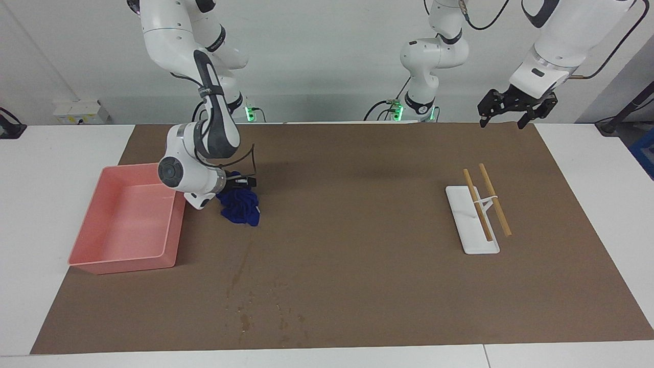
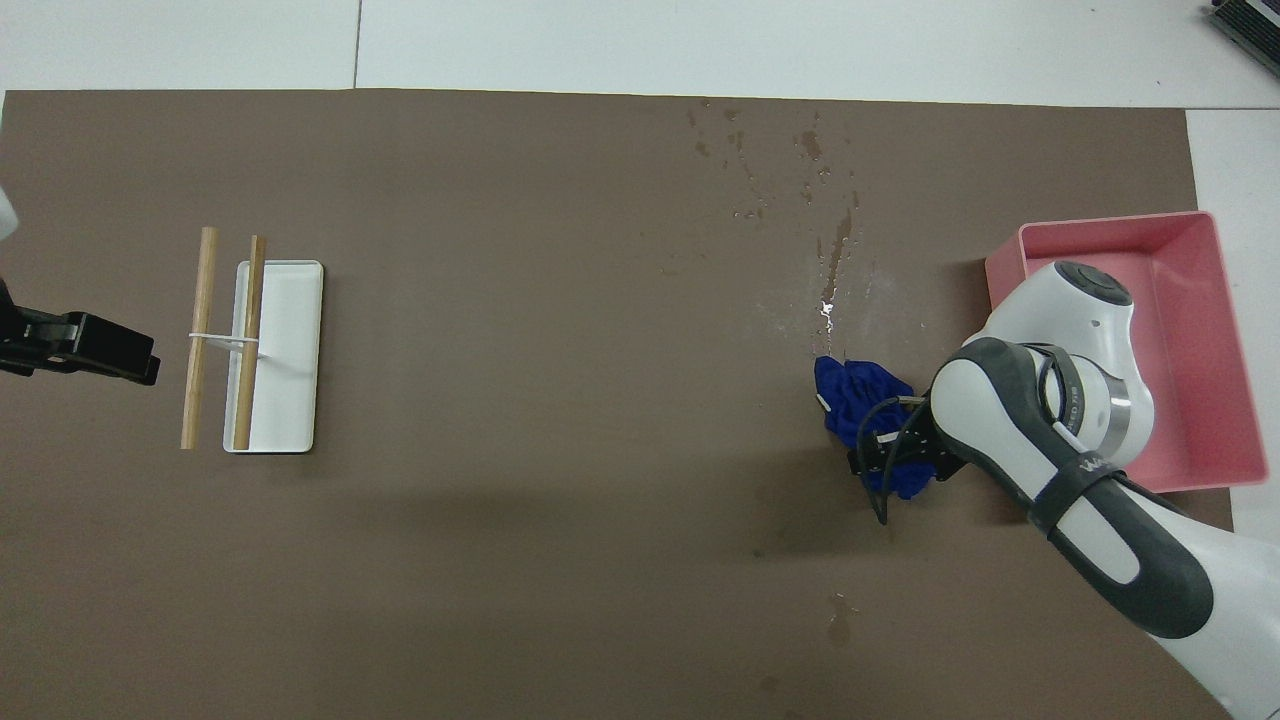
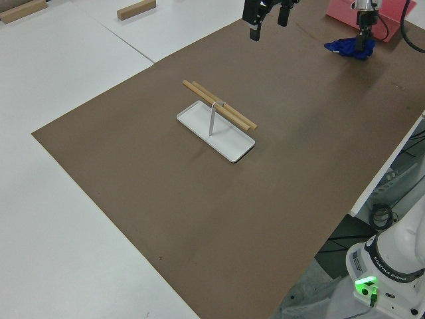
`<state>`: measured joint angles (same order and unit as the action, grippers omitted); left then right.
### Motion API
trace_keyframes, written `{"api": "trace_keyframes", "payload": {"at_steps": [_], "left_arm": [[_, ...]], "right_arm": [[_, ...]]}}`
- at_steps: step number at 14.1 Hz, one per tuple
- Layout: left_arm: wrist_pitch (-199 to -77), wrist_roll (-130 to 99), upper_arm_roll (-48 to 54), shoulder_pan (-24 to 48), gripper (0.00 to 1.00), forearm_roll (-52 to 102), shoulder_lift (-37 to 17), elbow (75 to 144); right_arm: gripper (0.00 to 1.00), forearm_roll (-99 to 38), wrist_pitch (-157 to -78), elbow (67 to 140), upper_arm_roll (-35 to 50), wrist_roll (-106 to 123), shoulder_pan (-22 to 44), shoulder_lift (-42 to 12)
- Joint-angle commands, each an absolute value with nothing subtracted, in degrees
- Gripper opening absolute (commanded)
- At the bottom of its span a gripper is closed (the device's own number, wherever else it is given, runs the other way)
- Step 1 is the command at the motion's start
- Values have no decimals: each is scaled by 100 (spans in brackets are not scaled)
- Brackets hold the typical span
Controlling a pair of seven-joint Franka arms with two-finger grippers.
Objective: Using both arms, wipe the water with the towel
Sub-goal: 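Rub the cloth back and forth over the spill with the right gripper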
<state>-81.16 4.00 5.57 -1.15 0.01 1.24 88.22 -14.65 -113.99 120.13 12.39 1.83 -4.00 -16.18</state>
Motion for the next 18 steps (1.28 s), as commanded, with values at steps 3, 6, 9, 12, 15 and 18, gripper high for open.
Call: {"api": "trace_keyframes", "payload": {"at_steps": [3,6,9,12,15,18], "left_arm": [[-8024,422,589,-97,100,-88,255,8956],[-8033,422,580,-114,100,-88,264,8956],[-8033,422,589,-114,100,-88,264,8956],[-8033,422,580,-114,100,-88,264,8956],[-8033,422,589,-114,100,-88,264,8956],[-8033,422,589,-114,100,-88,264,8956]], "right_arm": [[0,-1608,-12532,11997,1274,-334,290,-1599],[0,-1503,-13181,11839,1257,51,281,-1749],[0,-1240,-13718,11734,1239,877,1,-1819],[0,-635,-14069,11619,1239,1037,-228,-1933],[0,-273,-14396,11436,1239,1344,-368,-2065],[0,-98,-14396,11128,1239,1695,-465,-2197]]}}
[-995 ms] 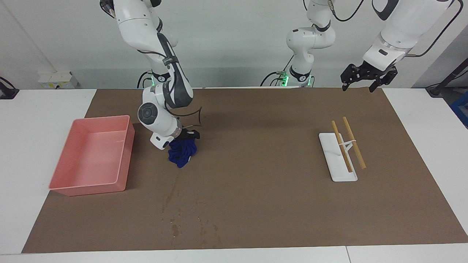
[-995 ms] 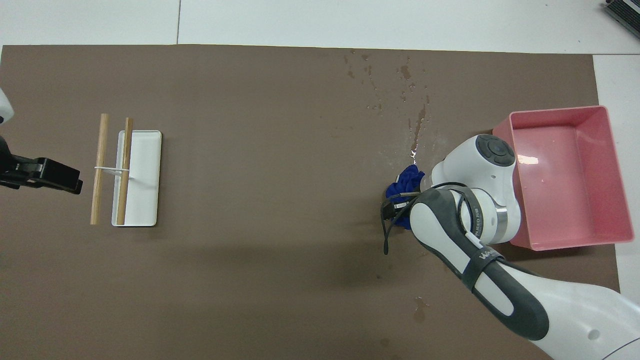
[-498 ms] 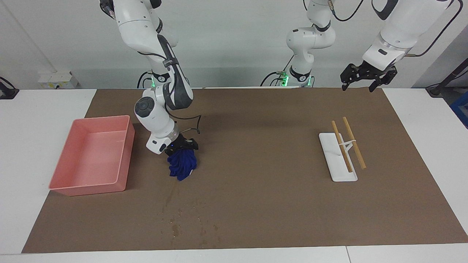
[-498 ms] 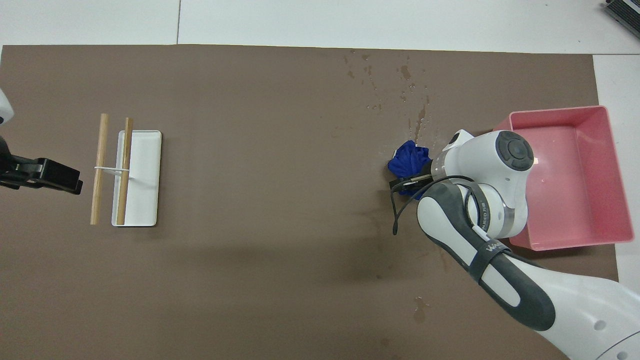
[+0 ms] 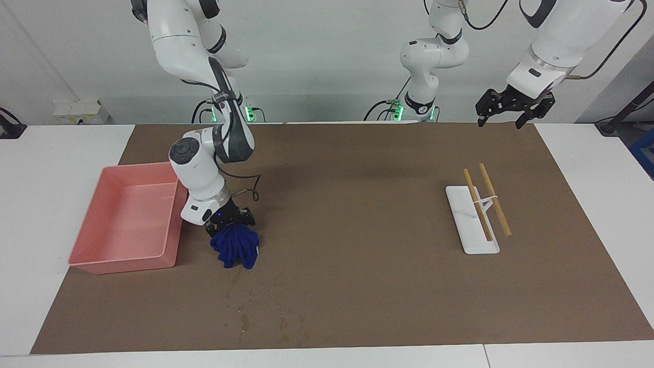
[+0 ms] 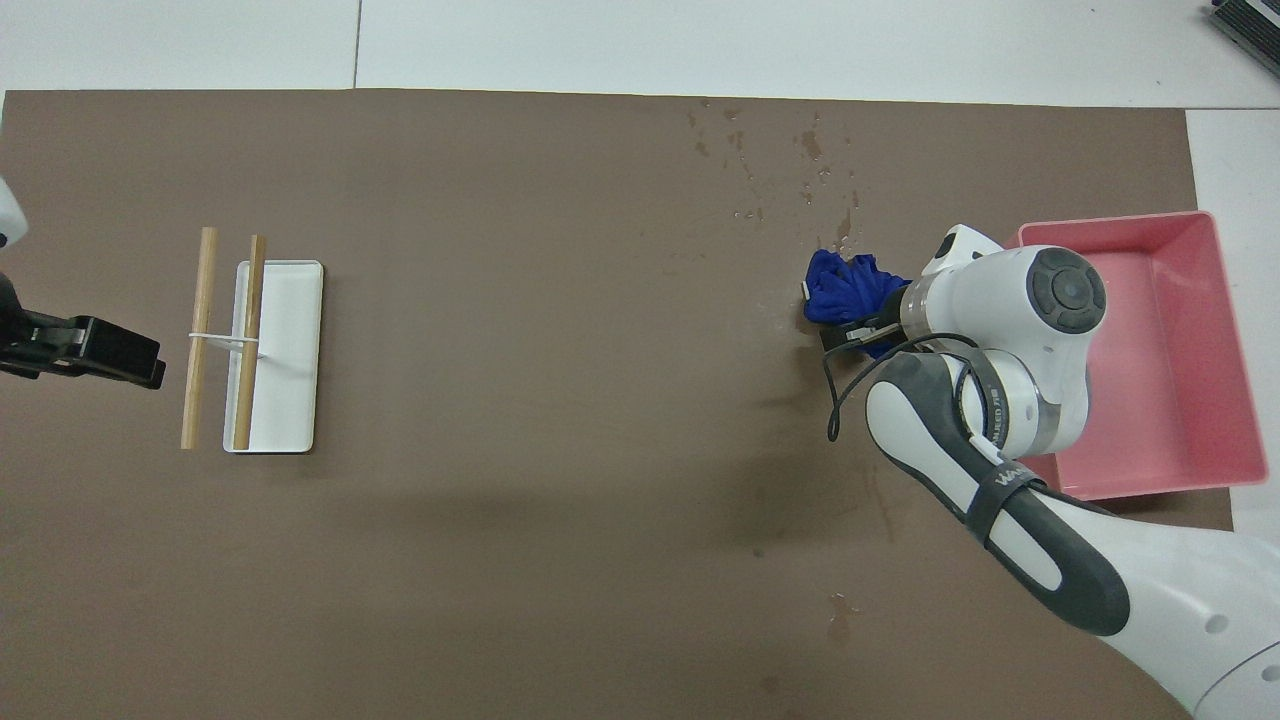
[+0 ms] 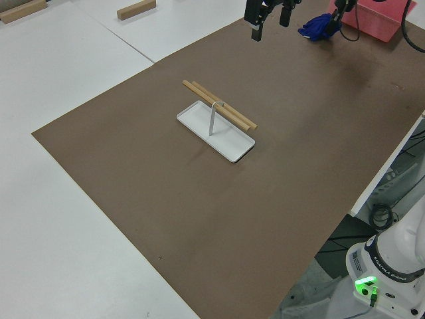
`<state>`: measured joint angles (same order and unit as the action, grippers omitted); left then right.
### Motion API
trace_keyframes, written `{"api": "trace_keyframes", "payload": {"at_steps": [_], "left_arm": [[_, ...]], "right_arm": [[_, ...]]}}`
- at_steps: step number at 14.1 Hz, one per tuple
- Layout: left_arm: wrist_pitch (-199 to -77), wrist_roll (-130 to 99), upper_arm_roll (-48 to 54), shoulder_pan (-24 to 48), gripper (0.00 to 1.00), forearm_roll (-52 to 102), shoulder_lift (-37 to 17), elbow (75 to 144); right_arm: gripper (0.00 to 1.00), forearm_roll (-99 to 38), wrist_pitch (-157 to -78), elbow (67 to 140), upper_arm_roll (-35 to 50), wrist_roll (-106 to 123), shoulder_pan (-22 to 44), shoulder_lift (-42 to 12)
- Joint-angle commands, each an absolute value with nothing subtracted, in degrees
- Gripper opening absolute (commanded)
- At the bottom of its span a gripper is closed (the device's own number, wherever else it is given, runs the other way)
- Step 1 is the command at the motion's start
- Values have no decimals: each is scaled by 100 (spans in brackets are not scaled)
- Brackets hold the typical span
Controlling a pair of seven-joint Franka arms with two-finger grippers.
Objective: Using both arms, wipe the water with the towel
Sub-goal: 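Rub the cloth back and forth over the spill with the right gripper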
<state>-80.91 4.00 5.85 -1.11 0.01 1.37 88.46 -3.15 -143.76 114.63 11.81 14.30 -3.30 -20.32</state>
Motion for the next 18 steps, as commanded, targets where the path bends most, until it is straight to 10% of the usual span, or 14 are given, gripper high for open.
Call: {"api": "trace_keyframes", "payload": {"at_steps": [1,18], "left_arm": [[-8033,422,580,-114,100,-88,264,8956],[-8033,422,589,-114,100,-88,264,8956]], "right_arm": [[0,34,-14396,10996,1239,1809,-535,-2241],[0,1837,-14634,10292,1248,3259,-957,-2584]]}}
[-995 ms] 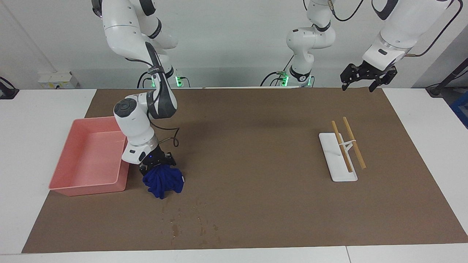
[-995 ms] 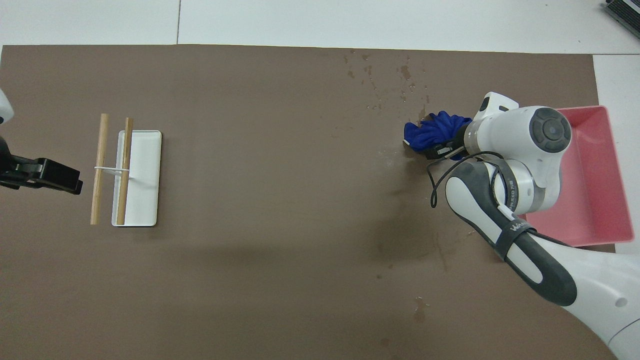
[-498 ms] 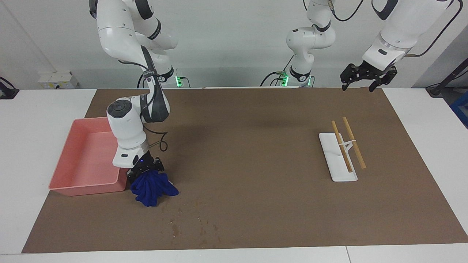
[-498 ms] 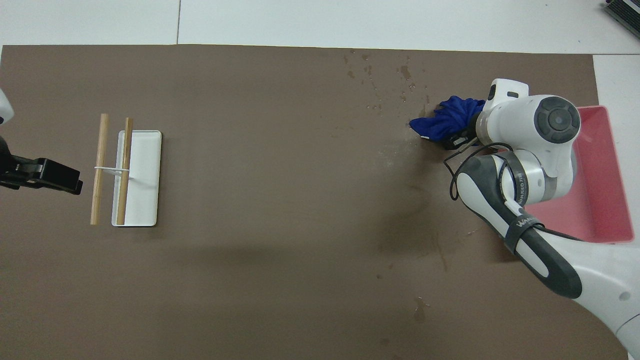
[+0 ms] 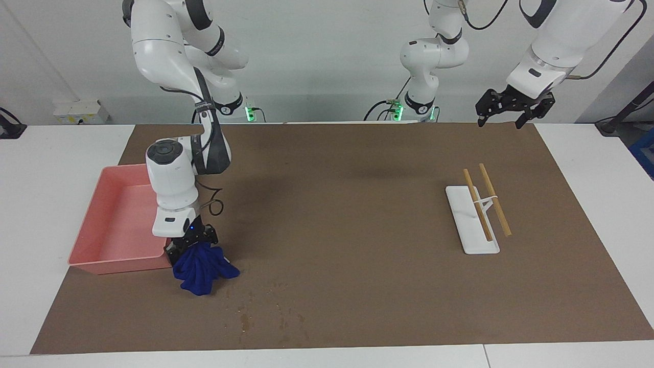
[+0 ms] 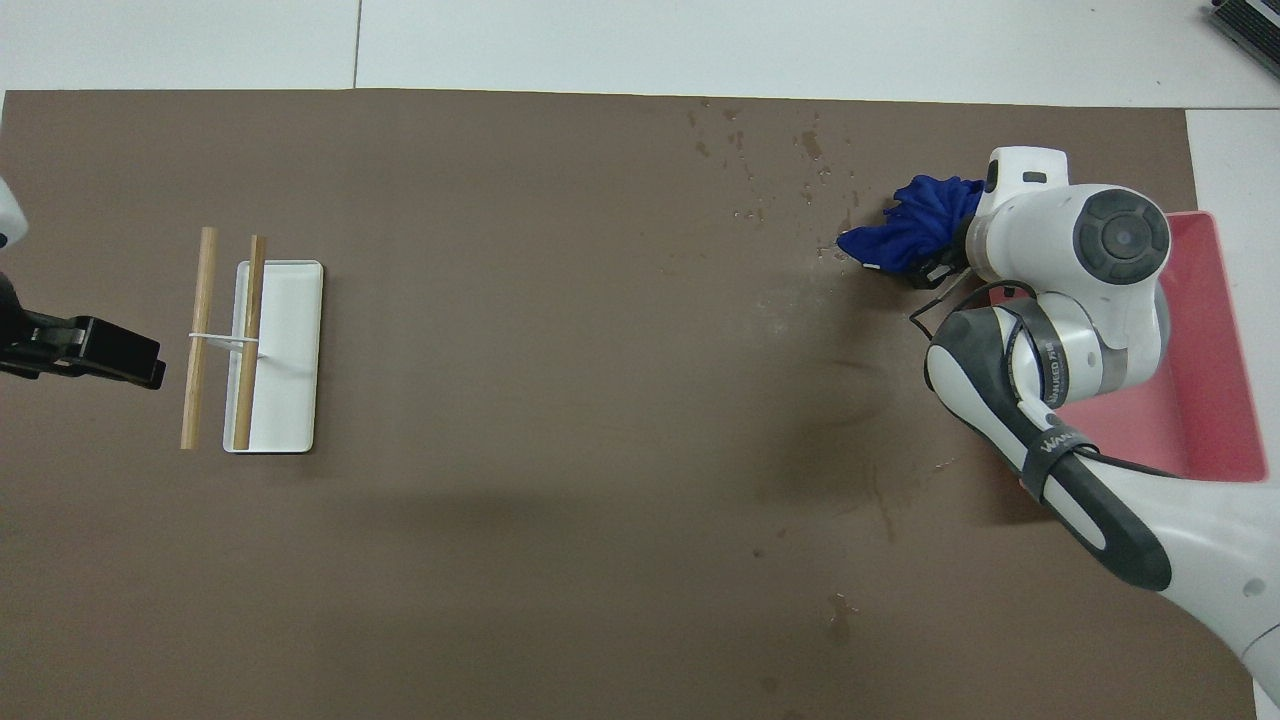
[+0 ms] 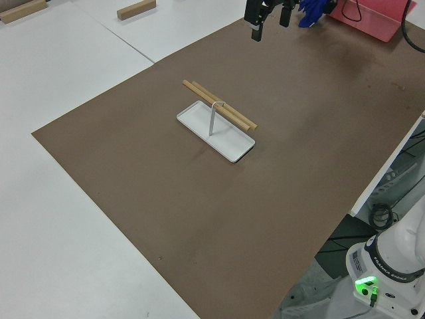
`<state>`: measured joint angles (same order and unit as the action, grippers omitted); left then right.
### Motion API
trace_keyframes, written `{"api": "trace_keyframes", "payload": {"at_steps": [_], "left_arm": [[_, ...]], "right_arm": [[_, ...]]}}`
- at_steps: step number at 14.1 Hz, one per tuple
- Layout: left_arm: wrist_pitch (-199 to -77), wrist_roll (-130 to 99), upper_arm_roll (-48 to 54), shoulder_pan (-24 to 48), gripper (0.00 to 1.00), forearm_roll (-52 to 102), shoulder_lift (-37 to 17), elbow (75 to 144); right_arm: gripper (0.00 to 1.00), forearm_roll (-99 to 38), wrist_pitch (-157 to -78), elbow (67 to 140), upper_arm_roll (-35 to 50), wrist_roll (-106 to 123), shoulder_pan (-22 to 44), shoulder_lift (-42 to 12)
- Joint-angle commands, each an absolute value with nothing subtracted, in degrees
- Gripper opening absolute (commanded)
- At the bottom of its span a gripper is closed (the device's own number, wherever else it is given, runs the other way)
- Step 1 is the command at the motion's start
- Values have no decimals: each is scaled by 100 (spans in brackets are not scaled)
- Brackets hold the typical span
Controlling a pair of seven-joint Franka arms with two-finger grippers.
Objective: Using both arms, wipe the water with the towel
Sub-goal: 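Carry the cloth over the pink bin with the right gripper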
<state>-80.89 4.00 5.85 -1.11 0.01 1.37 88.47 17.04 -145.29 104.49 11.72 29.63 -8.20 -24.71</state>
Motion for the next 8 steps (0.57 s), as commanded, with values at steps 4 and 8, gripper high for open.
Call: {"api": "trace_keyframes", "payload": {"at_steps": [4,8], "left_arm": [[-8033,422,589,-114,100,-88,264,8965],[-8033,422,589,-114,100,-88,264,8956]], "right_arm": [[0,2039,-13976,9590,1248,3497,-984,-2558],[0,2022,-13650,9475,1248,3788,-1002,-2470]]}}
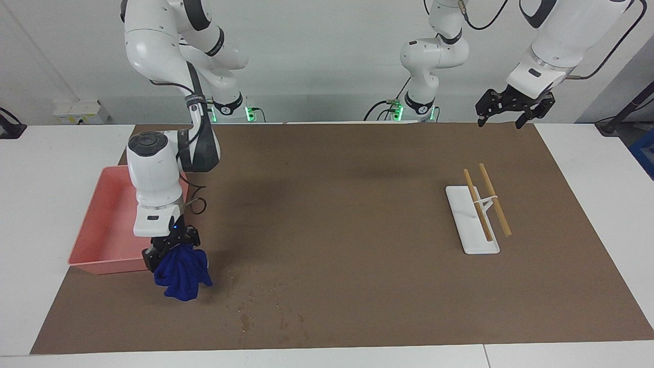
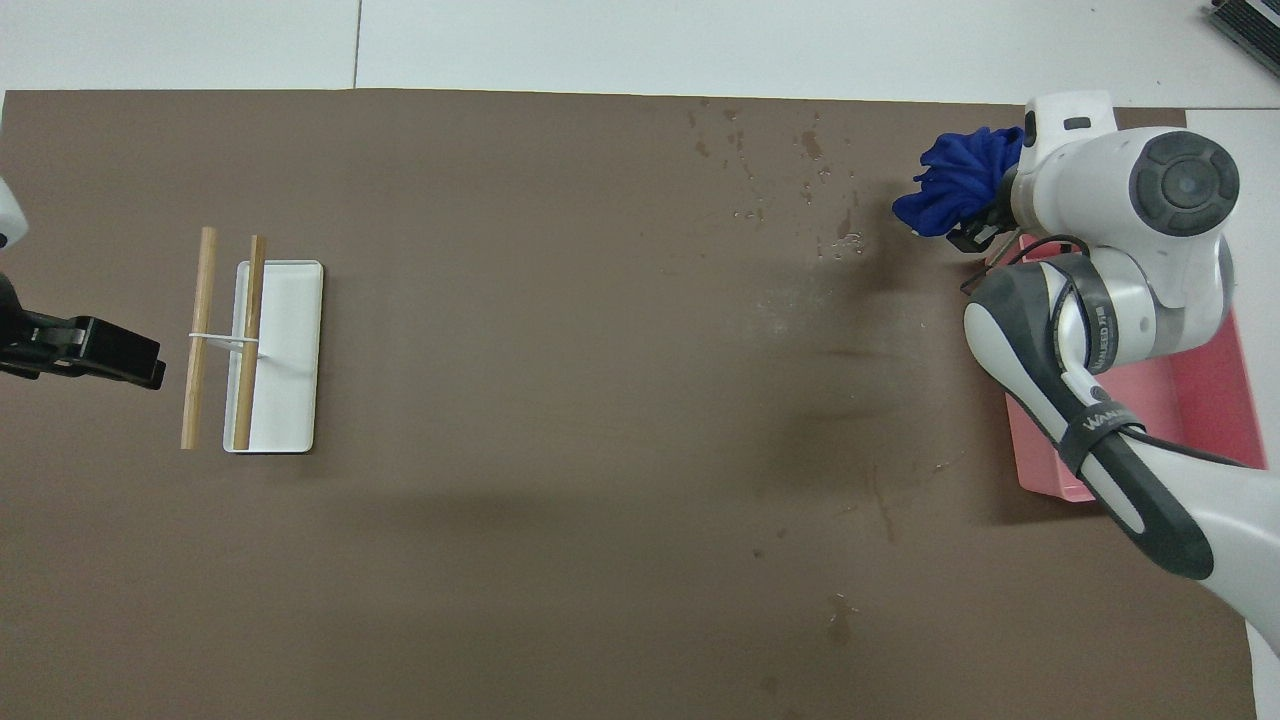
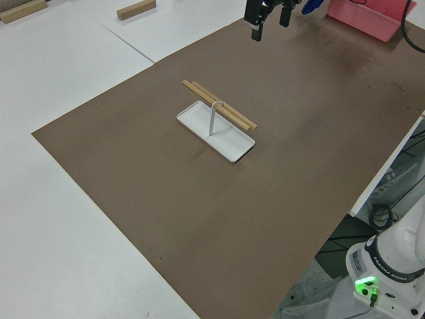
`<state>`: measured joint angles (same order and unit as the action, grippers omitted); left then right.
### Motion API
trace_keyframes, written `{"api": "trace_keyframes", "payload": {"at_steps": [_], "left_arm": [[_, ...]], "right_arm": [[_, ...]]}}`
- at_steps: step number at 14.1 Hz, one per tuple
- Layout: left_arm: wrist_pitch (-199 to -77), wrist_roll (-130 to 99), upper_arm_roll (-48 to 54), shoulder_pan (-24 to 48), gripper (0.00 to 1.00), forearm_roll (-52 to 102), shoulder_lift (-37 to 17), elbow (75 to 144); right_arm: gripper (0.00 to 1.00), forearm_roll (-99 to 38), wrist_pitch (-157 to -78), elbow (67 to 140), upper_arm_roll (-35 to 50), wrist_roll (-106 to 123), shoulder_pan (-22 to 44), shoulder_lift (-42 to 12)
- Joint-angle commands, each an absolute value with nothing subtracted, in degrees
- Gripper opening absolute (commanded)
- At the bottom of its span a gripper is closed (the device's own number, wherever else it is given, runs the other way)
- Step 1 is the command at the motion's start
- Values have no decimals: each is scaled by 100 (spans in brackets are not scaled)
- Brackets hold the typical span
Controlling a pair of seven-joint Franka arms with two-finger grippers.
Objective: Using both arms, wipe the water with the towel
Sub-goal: 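Carry the cloth over the pink bin with the right gripper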
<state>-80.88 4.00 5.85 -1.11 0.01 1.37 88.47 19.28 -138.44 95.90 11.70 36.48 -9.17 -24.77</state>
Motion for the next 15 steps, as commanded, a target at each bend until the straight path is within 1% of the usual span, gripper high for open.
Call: {"api": "trace_keyframes", "payload": {"at_steps": [1,5,10,13,15], "left_arm": [[-8033,422,589,-114,100,-88,264,8965],[-8033,422,589,-114,100,-88,264,8956],[-8033,422,589,-114,100,-88,264,8965],[-8033,422,589,-114,100,-88,264,8965],[-8033,422,589,-114,100,-88,255,8965]], "right_arm": [[0,1978,-13458,9475,1257,3788,-1028,-2383],[0,1925,-12667,9475,1274,3797,-1099,-2049],[0,1679,-11639,9483,1266,4164,-1274,-1451],[0,1679,-11487,9510,1274,4840,-1730,-1283],[0,1539,-11496,9676,1274,5306,-2160,-1205]]}}
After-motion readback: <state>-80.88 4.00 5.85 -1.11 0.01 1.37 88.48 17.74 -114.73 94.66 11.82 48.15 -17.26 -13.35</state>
